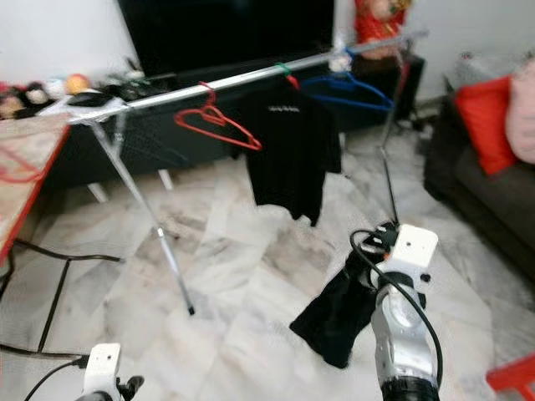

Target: Hang hanger

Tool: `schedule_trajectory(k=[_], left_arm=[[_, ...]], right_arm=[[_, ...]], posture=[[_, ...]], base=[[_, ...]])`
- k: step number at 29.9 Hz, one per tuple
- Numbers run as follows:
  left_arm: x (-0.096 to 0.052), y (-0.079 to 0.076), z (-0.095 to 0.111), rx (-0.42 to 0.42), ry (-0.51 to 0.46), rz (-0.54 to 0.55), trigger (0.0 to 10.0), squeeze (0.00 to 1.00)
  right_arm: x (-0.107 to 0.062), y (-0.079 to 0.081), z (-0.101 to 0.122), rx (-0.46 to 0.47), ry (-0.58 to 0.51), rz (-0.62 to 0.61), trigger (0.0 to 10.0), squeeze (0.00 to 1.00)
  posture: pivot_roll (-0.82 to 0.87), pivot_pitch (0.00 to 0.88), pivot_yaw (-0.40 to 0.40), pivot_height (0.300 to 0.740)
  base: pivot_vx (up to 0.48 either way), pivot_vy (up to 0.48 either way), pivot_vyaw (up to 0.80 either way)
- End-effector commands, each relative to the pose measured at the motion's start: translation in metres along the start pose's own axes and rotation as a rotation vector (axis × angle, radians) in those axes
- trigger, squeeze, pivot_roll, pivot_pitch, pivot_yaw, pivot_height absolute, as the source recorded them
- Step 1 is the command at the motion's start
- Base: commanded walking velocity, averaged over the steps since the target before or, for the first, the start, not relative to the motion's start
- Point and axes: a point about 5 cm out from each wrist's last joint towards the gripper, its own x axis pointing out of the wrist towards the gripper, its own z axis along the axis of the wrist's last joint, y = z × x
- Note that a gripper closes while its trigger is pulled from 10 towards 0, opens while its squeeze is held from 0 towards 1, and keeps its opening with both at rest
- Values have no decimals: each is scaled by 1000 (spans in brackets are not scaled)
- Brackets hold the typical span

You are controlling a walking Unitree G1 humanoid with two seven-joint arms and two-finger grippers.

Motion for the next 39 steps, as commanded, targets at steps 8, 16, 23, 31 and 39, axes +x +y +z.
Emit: schedule_trajectory(k=[8, 16, 23, 31, 39], left_arm=[[-1, 7, -2, -2, 19, 7, 10000, 0], [-1, 6, -2, -2, 18, -1, 10000, 0], [-1, 6, -2, 0, 21, -2, 10000, 0], [-1, 6, -2, 0, 22, -5, 10000, 0], [-1, 6, -2, -1, 22, -6, 10000, 0]], right_arm=[[1, 8, 3, 16, -11, 26, 10000, 0], [2, 11, 3, 9, -9, 41, 10000, 0], [2, 12, 4, 0, -13, 47, 10000, 0], [2, 13, 5, -8, -22, 55, 10000, 0], [2, 13, 4, -2, -16, 56, 10000, 0]], posture=[[-94, 0, 52, 740], [-91, 0, 50, 740], [-91, 0, 49, 740], [-91, 0, 49, 740], [-91, 0, 49, 740]], base=[[0, 0, 0], [218, 0, 0], [319, 0, 0], [320, 0, 370], [321, 0, 274]])
